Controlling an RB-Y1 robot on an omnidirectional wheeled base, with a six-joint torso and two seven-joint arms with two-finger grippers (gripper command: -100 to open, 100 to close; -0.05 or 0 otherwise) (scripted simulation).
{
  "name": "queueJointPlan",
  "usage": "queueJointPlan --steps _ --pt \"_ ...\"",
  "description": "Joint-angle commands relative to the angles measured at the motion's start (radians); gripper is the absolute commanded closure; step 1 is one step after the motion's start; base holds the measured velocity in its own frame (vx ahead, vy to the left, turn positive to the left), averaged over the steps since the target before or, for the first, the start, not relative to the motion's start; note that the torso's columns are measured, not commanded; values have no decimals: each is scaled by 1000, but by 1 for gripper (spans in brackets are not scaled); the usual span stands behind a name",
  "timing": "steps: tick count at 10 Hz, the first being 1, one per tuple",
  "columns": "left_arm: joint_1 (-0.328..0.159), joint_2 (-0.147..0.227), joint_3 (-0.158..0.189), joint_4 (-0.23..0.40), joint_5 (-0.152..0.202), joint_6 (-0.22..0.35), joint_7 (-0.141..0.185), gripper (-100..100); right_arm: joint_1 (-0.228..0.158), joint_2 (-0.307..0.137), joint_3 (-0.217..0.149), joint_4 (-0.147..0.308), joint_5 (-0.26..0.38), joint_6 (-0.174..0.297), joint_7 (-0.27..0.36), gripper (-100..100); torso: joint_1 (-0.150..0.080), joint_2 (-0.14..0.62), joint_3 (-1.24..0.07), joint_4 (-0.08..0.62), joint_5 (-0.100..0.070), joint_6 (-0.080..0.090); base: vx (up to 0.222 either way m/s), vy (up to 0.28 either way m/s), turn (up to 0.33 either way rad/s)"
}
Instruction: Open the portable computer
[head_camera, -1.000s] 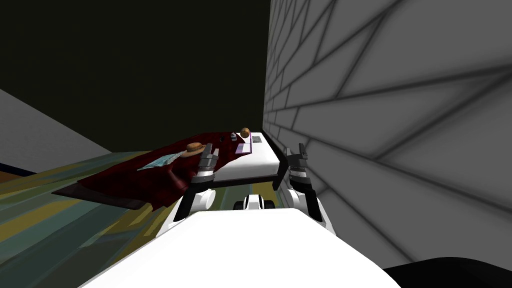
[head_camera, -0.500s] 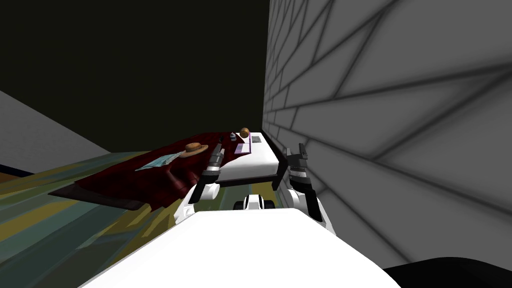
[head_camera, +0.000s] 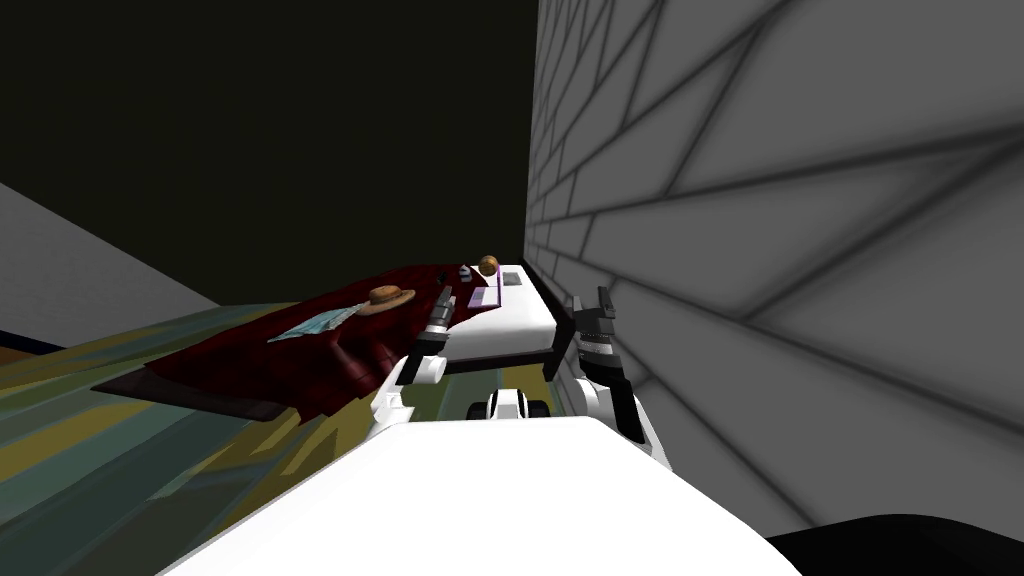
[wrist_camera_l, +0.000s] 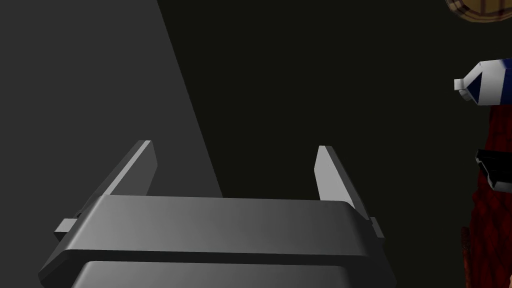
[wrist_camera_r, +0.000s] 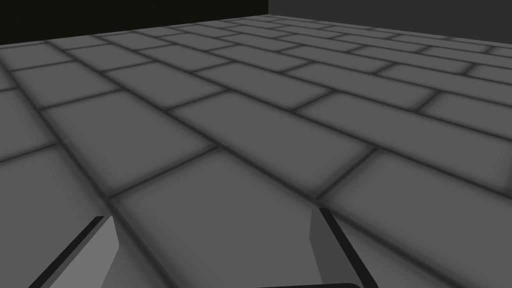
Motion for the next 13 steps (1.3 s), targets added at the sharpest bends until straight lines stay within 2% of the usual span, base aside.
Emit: queueJointPlan --steps 1,4,5,6,7,8,9,10,11,12,13 --pt "-74 -5 -3 75 -11 29 -1 -100 0 0 0 0 0 0 0 0 0 0 0 0 0 0 0 -20 -2" --pt "-160 -7 -4 161 -22 56 1 -100 0 0 0 0 0 0 0 0 1 0 0 0 0 0 4 -23 -3" --pt "-167 -7 -4 187 -22 56 1 -100 0 0 0 0 0 0 0 0 1 0 0 0 0 0 2 -16 -2" --pt "-205 -8 -4 218 -28 69 2 -100 0 0 0 0 0 0 0 0 1 0 0 0 0 0 2 -18 -1" --pt "-213 -8 -4 241 -28 69 2 -100 0 0 0 0 0 0 0 0 0 0 0 0 0 0 3 -16 -3" --pt "-254 -9 -5 271 -34 83 3 -100 0 0 0 0 0 0 0 0 1 0 0 0 0 0 3 -18 -1" --pt "-260 -9 -5 296 -34 83 3 -100 0 0 0 0 0 0 0 0 0 0 0 0 0 0 3 -15 -4" --pt "-299 -9 -5 320 -40 97 4 -100 0 0 0 0 0 0 0 0 1 0 0 0 0 0 5 -17 -1" --pt "-308 -9 -5 351 -40 97 4 -100 0 0 0 0 0 0 0 0 0 0 0 0 0 0 3 -17 -3" --pt "-349 -10 -6 386 -46 112 5 -100 0 0 0 0 0 0 0 0 1 0 0 0 0 0 6 -21 -2" --pt "-356 -10 -6 409 -46 112 5 -100 0 0 0 0 0 0 0 0 0 0 0 0 0 0 5 -17 -2"
